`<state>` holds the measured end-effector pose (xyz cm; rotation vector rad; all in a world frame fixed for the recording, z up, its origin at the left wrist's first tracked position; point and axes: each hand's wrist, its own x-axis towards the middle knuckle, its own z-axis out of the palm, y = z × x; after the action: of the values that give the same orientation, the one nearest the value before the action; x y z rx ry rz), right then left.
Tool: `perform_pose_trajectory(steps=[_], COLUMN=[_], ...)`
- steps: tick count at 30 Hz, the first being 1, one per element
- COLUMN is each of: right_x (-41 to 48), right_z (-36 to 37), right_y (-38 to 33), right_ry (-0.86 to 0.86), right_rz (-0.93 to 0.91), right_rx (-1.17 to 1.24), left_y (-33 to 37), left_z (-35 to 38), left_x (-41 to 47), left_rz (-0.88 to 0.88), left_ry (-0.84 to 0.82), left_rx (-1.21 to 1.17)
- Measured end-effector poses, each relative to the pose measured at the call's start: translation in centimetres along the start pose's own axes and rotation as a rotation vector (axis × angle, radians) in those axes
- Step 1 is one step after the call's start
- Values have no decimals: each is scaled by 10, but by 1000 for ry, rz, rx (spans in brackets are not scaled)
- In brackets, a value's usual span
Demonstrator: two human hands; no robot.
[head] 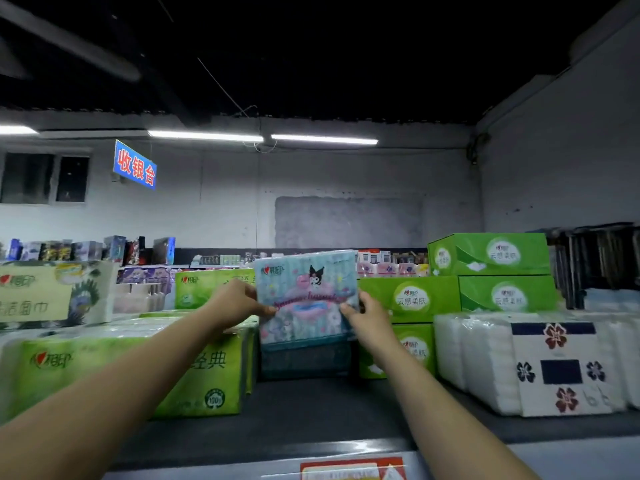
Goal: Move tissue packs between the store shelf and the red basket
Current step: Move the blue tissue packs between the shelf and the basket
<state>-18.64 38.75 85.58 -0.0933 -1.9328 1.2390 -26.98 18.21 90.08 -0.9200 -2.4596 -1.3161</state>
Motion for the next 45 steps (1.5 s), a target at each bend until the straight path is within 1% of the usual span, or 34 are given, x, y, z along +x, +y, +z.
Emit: perform_pose_trajectory(steps=[2, 4, 6, 9, 12, 14, 18, 23, 26, 29, 34, 36, 38, 41, 43, 45], right_x=[-1, -2, -3, -2, -3, -4, -4, -2, -5, -8, -11, -15, -20, -24, -25, -24], right_z=[3, 4, 4, 3, 1, 1, 2, 4, 6, 4, 4, 4, 3, 1, 1, 1], right_y=[5, 7, 7, 9, 11, 12, 14, 21, 24, 25, 25, 25, 21, 17, 16, 16], right_ry=[15, 38, 32, 11, -13, -48, -90, -152, -194, -190, -195, -202, -235, -267, -267, -270], right_rz=[-21, -50, -63, -58, -30, -16, -52, -43, -30, -38, -43, -88, -150, -169, -148, -140], right_rx=[-150, -215, -235, -245, -224, -221, -294, -339, -338, -357, -307, -297, -344, -462, -489, -503], left_y=[-5, -8, -9, -10, -12, -10, -6, -10, -8, -7, -7, -7, -5, -6, -6, -5], left_z=[2, 3, 4, 6, 7, 7, 11, 13, 14, 14, 14, 14, 13, 11, 10, 11], left_x=[1, 3, 4, 5, 6, 6, 5, 8, 7, 7, 8, 8, 6, 5, 3, 1], left_rz=[-28, -34, -41, -47, -51, -58, -73, -79, -44, -5, -15, -10, -2, 3, -2, 11], left_ry=[-12, -14, -44, -135, -169, -198, -252, -229, -225, -221, -221, -216, -215, -244, -273, -268], left_rx=[-78, -112, -102, -41, 5, -25, -152, -117, -86, -1, 54, 88, 115, 88, 6, -64])
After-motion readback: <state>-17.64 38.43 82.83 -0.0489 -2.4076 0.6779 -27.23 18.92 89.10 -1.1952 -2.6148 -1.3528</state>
